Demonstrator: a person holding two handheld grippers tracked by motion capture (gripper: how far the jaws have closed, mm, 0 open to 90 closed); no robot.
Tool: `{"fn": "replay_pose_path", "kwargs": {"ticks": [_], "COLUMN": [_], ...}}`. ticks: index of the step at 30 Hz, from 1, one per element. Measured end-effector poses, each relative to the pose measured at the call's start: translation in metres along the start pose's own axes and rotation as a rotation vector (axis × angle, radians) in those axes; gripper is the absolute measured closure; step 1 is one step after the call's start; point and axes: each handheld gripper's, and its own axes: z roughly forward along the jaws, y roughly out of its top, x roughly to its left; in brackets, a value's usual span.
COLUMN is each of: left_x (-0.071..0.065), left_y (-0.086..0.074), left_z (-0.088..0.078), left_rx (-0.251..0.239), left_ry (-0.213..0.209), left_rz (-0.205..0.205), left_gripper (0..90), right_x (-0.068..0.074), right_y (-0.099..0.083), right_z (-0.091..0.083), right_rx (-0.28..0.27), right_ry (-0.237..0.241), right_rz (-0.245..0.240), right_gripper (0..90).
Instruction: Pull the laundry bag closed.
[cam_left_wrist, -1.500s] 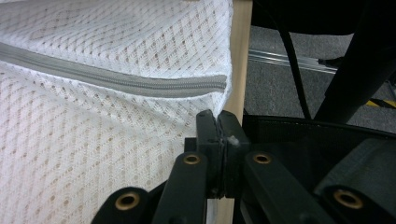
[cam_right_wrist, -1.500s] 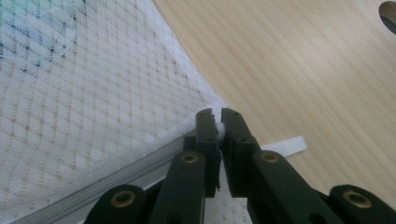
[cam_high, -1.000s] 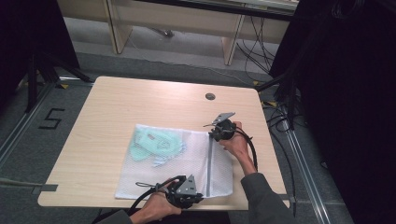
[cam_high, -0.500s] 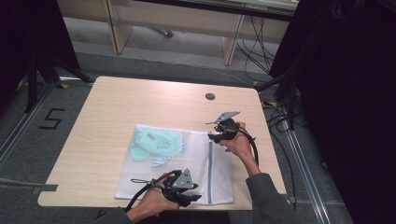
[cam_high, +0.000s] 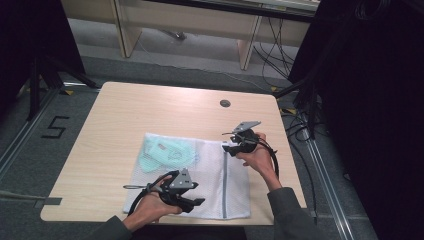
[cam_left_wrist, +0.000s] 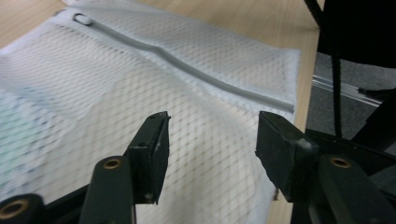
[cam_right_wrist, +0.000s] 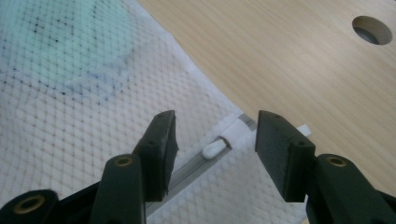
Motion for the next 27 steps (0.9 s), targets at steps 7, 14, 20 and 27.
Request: {"fn": "replay_pose_path", "kwargs": {"ticks": [7,14,20,27], "left_x": [0.009,0.019,0.026,0.032], "left_y": [-0.005,-0.012,-0.018,-0.025], "left_z": [-0.016,-0.028,-0.042,-0.057], "left_rx": [-0.001,-0.006,-0.012,-0.005], "left_ry": [0.028,0.071,0.103,0.144], "left_rz": [-0.025,-0.045,-0.052,-0.039], "left_gripper": [39.5,35.6,33.1,32.1], "right_x": [0.005,0.017,0.027,0.034], "right_y": [-0.009,-0.022,-0.030,-0.033], "right_z": [-0.010,-0.021,-0.022,-0.030], "right_rx": [-0.034,-0.041,-0.050,-0.018], "right_ry": [0.008,0.031,0.033,0.045], "right_rz": [0.007,0.020,0.008,0.025], "right_gripper": [46.8,45.3,44.3,43.5]}}
